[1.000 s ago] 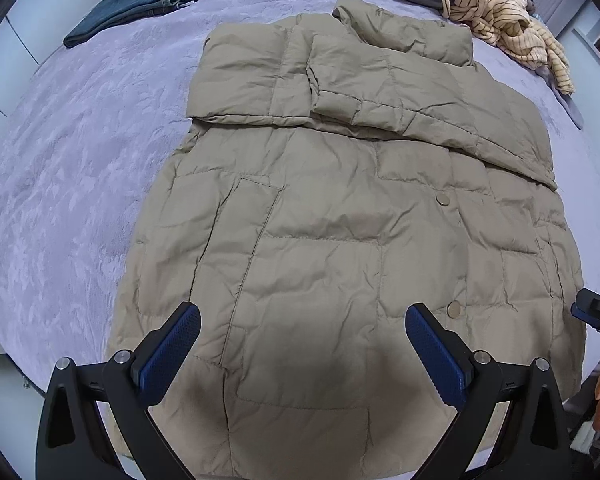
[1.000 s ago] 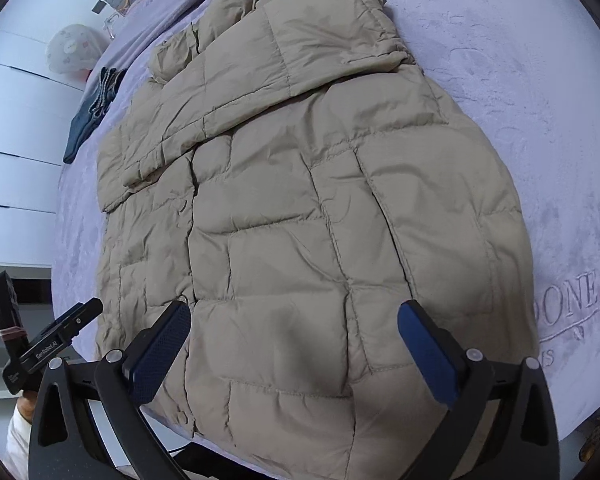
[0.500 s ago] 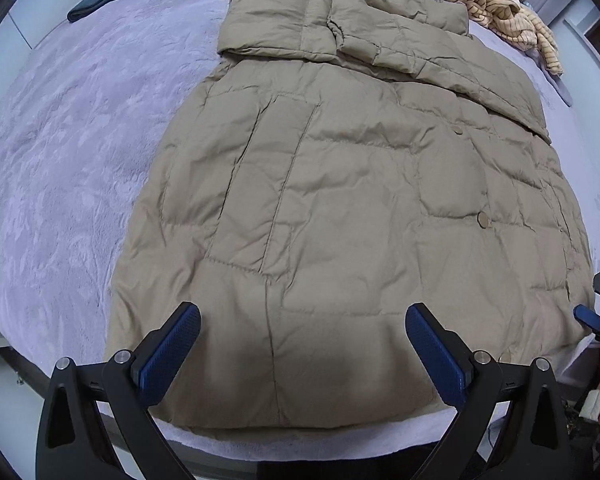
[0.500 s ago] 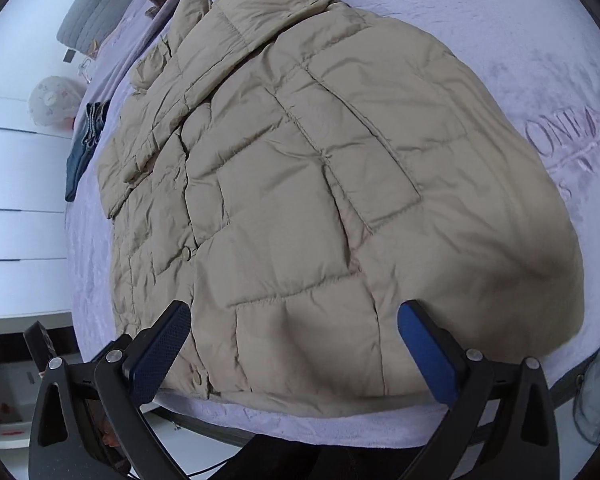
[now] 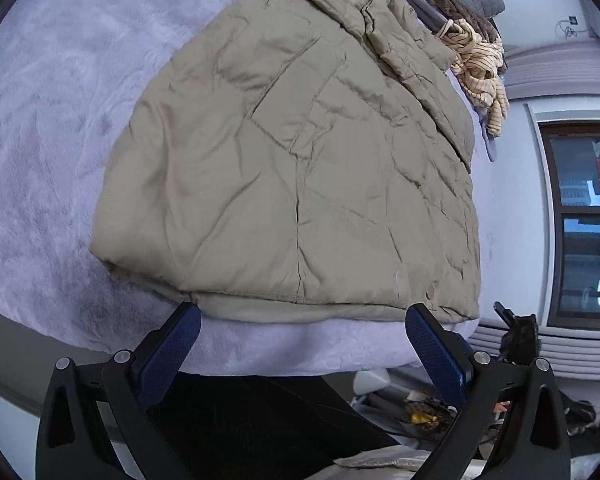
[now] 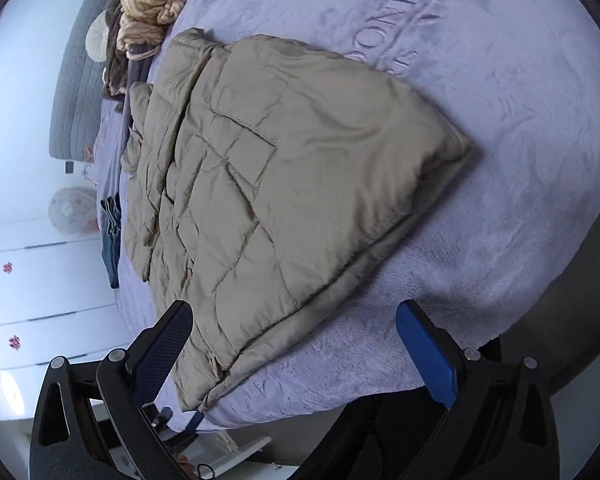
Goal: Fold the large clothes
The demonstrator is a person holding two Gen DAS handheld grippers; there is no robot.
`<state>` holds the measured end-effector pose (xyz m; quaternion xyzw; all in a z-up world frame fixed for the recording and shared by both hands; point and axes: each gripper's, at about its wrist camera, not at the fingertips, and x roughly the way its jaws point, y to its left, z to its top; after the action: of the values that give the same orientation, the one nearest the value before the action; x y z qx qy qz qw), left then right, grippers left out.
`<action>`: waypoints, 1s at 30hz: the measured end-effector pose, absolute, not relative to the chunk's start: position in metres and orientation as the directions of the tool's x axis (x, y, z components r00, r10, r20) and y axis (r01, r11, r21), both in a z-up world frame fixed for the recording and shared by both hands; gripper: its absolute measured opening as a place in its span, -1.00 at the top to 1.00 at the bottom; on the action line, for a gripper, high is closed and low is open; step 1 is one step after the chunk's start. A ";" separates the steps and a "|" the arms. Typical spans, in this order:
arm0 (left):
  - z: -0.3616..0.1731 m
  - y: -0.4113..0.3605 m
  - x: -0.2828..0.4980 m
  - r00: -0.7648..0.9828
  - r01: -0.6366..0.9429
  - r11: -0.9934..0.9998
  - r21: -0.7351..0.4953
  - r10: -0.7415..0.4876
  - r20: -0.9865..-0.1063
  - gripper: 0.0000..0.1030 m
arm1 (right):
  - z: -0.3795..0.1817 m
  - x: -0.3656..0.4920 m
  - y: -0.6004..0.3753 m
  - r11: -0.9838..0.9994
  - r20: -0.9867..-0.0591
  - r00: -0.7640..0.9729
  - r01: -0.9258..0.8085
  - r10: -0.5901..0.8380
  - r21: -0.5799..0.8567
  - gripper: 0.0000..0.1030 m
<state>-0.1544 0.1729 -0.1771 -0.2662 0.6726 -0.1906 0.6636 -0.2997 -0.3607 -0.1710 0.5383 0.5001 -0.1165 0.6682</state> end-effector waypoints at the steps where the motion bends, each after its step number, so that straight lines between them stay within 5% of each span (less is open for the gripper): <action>1: -0.184 0.169 -0.153 0.015 -0.121 0.783 -0.610 -0.613 -0.790 -0.99 | -0.175 -0.300 -0.364 0.372 -0.784 0.486 0.696 0.386 0.614 -0.94; 6: -0.197 0.160 -0.137 0.097 -0.206 0.769 -0.605 -0.599 -0.795 -0.97 | -0.190 -0.284 -0.370 0.269 -0.715 0.561 0.675 0.417 0.687 -0.74; 8: -0.195 0.159 -0.128 0.139 -0.215 0.769 -0.602 -0.586 -0.798 -0.44 | -0.193 -0.277 -0.369 0.243 -0.703 0.570 0.676 0.426 0.695 -0.41; 10: -0.195 0.157 -0.118 0.143 -0.216 0.768 -0.602 -0.585 -0.798 0.76 | -0.198 -0.274 -0.367 0.204 -0.680 0.582 0.674 0.446 0.711 0.41; 13: -0.180 0.160 -0.109 0.192 -0.168 0.786 -0.595 -0.566 -0.802 0.77 | -0.194 -0.270 -0.363 0.232 -0.701 0.564 0.682 0.437 0.694 0.82; 22: -0.086 0.151 -0.078 0.353 0.084 0.842 -0.533 -0.526 -0.774 0.77 | -0.120 -0.219 -0.360 0.506 -0.731 0.558 0.533 0.391 0.678 0.85; 30: -0.023 0.122 0.001 0.472 0.141 0.871 -0.471 -0.477 -0.741 0.77 | -0.055 -0.132 -0.375 0.687 -0.746 0.569 0.387 0.347 0.615 0.85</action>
<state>0.0011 0.1217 -0.0231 -0.1752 0.4795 -0.1842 0.8400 -0.1321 -0.3745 -0.0546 0.3952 0.4643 -0.0128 0.7925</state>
